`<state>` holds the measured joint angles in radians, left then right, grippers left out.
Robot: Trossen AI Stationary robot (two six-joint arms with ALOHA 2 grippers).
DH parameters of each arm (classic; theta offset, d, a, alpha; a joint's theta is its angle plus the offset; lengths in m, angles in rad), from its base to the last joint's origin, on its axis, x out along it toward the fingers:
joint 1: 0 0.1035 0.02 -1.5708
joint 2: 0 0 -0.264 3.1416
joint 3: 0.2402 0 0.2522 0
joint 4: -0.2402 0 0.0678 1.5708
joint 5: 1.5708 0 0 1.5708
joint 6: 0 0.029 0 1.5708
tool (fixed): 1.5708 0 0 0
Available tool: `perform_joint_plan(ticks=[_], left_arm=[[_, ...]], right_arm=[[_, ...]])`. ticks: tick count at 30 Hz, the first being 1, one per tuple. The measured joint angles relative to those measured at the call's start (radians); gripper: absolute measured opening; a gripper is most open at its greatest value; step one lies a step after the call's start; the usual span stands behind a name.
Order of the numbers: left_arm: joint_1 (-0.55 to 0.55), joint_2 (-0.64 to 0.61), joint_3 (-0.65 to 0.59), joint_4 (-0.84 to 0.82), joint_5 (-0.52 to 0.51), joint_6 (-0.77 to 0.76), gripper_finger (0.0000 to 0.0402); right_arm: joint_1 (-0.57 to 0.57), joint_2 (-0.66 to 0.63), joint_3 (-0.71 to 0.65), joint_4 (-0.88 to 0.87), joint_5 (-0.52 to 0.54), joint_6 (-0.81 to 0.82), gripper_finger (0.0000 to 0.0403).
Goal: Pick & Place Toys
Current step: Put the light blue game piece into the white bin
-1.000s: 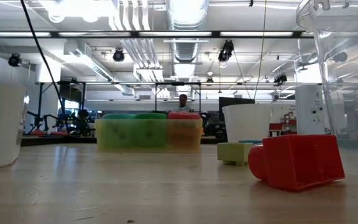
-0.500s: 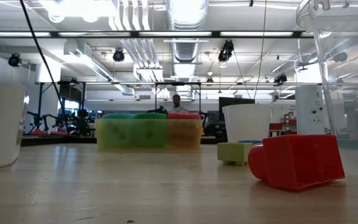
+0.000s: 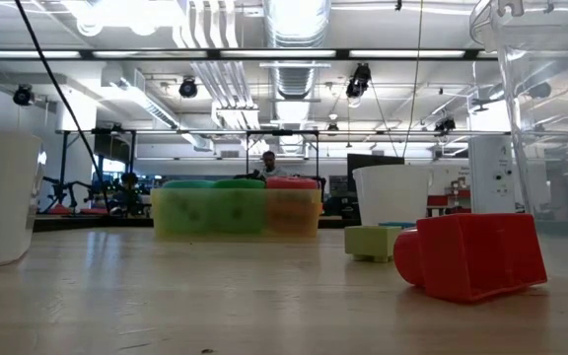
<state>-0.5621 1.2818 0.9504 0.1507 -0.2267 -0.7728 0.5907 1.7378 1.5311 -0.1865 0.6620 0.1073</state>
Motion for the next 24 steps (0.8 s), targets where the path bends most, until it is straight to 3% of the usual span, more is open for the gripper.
perform_joint_plan(ticks=[7,12,15,24], left_arm=[[-0.013,-0.115,0.0,-0.476,-0.11,-0.206,0.008],[-0.039,-0.127,-0.003,-0.995,-0.17,-0.54,0.008],[-0.078,-0.1,-0.008,-1.175,-0.132,-0.7,0.008],[-0.208,0.038,-0.009,-1.165,0.072,-0.761,0.008]], right_arm=[[0.0,-0.01,0.0,-0.198,-0.004,0.315,0.0289],[0.0,-0.008,0.0,-0.332,-0.008,0.459,0.0289],[0.0,-0.005,-0.001,-0.374,-0.009,0.501,0.0289],[0.0,-0.005,-0.01,-0.386,-0.01,0.521,0.0289]])
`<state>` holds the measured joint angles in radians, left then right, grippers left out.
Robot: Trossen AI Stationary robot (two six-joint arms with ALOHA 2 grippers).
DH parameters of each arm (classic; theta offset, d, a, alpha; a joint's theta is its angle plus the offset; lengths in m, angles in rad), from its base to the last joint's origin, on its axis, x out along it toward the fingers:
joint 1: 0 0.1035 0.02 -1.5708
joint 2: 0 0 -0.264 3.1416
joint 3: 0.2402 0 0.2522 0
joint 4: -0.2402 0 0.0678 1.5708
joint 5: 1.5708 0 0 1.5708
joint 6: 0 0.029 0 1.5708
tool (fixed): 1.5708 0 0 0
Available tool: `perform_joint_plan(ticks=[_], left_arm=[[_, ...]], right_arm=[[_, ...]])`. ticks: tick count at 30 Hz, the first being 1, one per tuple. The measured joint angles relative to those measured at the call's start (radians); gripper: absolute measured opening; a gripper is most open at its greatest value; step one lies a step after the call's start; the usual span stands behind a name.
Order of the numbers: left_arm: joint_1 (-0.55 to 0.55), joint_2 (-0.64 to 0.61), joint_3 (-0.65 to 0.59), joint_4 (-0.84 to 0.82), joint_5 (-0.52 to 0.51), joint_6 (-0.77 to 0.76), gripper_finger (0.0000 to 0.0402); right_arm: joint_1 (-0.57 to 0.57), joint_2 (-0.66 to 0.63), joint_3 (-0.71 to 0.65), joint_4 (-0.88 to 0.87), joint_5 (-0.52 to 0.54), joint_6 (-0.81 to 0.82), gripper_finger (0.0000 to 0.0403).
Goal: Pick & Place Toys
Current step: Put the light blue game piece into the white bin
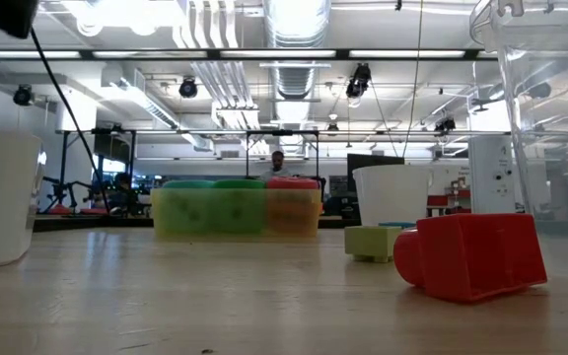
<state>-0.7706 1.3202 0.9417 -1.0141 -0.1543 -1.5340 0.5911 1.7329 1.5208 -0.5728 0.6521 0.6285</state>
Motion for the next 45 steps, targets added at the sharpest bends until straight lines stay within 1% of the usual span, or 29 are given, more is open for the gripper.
perform_joint_plan(ticks=[6,9,20,24,27,32,45], left_arm=[[-0.052,0.081,0.0,-0.012,0.144,-0.051,0.008],[-0.064,0.098,0.0,-0.014,0.181,-0.071,0.008],[-0.07,0.105,0.002,-0.038,0.192,-0.091,0.008],[-0.07,0.11,0.002,-0.039,0.175,-0.092,0.008],[-0.07,0.135,0.001,-0.061,0.165,-0.113,0.008],[-0.07,0.168,0.0,-0.06,0.182,-0.086,0.008],[-0.07,0.168,0.0,-0.061,0.184,-0.086,0.008]], right_arm=[[0.0,0.0,0.0,0.0,0.0,0.0,0.0289],[0.0,0.0,-0.001,0.0,0.0,0.001,0.0289],[0.0,0.0,-0.017,0.001,0.0,0.004,0.0289],[0.0,0.001,-0.031,0.002,0.0,0.024,0.0289],[0.0,0.001,-0.043,0.003,0.001,0.028,0.0289],[0.0,0.001,-0.052,0.004,0.001,0.05,0.0289],[0.0,0.001,-0.052,0.004,0.001,0.053,0.0289]])
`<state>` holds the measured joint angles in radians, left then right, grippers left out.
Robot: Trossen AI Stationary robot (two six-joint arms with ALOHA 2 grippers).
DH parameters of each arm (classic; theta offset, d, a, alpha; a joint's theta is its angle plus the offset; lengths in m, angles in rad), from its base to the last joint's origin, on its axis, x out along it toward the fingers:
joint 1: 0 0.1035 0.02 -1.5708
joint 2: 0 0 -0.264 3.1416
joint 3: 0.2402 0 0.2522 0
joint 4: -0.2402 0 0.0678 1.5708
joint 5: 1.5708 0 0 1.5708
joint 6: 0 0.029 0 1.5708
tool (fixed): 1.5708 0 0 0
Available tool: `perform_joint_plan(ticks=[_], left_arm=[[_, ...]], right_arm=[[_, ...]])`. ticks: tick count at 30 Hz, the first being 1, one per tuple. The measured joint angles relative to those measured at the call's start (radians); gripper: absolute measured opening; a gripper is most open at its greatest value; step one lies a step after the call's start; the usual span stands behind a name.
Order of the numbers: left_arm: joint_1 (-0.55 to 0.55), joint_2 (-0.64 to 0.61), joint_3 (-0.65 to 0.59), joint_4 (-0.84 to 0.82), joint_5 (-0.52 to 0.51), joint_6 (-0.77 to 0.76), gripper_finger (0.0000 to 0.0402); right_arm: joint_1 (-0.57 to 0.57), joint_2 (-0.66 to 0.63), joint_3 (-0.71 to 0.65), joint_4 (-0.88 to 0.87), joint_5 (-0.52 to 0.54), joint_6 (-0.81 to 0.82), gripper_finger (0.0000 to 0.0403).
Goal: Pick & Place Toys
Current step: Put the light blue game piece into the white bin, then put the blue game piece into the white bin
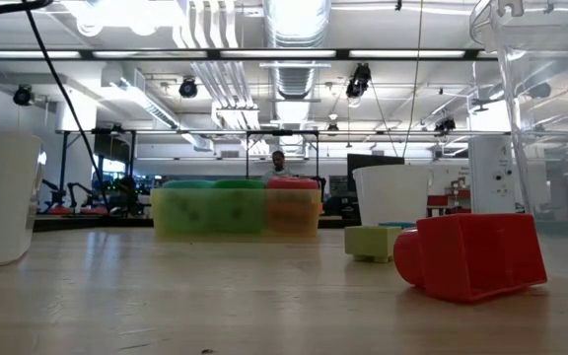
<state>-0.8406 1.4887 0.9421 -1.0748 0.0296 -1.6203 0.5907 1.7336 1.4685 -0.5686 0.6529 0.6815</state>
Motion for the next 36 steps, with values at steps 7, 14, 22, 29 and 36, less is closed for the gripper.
perform_joint_plan(ticks=[7,14,22,29,36], left_arm=[[0.0,0.0,0.0,0.0,-0.003,0.0,0.008],[0.0,0.0,0.0,0.0,-0.006,0.016,0.008],[0.0,0.0,-0.001,0.0,-0.01,0.041,0.0193],[0.001,0.0,-0.001,0.001,-0.01,0.042,0.0266],[0.002,0.0,-0.001,0.0,-0.01,0.042,0.0286]], right_arm=[[0.0,0.0,0.0,0.0,0.0,0.0,0.0289],[0.0,0.0,0.0,0.0,0.0,0.0,0.0289],[0.0,0.0,0.0,0.0,0.0,0.0,0.0289],[0.0,0.0,0.0,0.0,0.0,0.0,0.0289],[0.0,0.0,0.0,0.0,0.0,-0.001,0.0289]])
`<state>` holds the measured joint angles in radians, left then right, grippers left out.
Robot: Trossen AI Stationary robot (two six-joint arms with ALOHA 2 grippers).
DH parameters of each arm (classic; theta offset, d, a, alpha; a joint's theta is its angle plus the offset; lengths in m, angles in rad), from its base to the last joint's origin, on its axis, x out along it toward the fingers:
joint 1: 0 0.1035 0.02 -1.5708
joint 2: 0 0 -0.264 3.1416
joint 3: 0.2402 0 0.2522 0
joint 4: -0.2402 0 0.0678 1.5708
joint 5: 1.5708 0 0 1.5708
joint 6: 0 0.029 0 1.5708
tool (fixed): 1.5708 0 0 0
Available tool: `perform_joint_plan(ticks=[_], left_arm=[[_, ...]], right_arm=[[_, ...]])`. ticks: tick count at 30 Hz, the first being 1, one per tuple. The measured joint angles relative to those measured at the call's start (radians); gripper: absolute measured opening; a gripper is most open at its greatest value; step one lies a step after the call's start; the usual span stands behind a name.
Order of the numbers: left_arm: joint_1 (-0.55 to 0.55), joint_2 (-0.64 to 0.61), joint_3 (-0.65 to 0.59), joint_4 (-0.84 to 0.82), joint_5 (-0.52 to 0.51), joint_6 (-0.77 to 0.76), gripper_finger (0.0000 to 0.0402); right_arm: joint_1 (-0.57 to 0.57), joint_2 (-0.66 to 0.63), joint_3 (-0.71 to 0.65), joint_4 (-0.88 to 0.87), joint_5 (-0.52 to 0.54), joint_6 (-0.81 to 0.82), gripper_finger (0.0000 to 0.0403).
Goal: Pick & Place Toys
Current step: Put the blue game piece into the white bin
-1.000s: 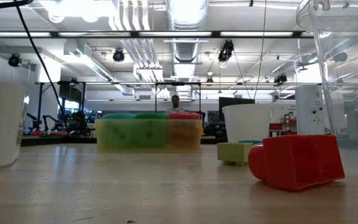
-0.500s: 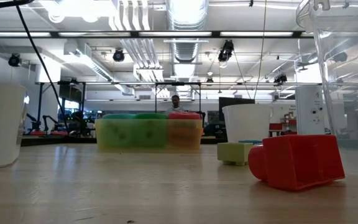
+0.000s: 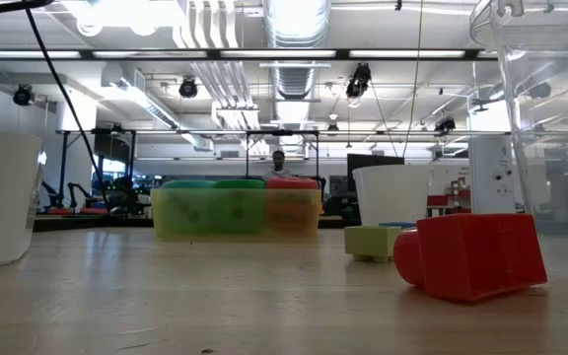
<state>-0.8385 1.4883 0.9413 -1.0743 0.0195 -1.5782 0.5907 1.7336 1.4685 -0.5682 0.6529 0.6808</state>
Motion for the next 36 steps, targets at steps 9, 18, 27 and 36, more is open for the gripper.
perform_joint_plan(ticks=[9,18,27,36], left_arm=[[0.005,-0.003,0.069,-0.095,0.041,-0.001,0.0287],[0.005,-0.005,0.192,-0.218,-0.058,0.036,0.0287],[0.005,-0.035,0.231,-0.294,-0.166,0.061,0.0287],[0.002,-0.053,0.23,-0.309,-0.186,0.07,0.0287]], right_arm=[[-0.011,0.0,0.0,-0.001,0.002,0.02,0.0289],[-0.174,-0.003,0.0,-0.172,-0.122,0.217,0.0289],[-0.406,0.038,-0.01,-0.379,-0.318,0.46,0.0288],[-0.499,0.136,-0.012,-0.45,-0.447,0.537,0.0288]])
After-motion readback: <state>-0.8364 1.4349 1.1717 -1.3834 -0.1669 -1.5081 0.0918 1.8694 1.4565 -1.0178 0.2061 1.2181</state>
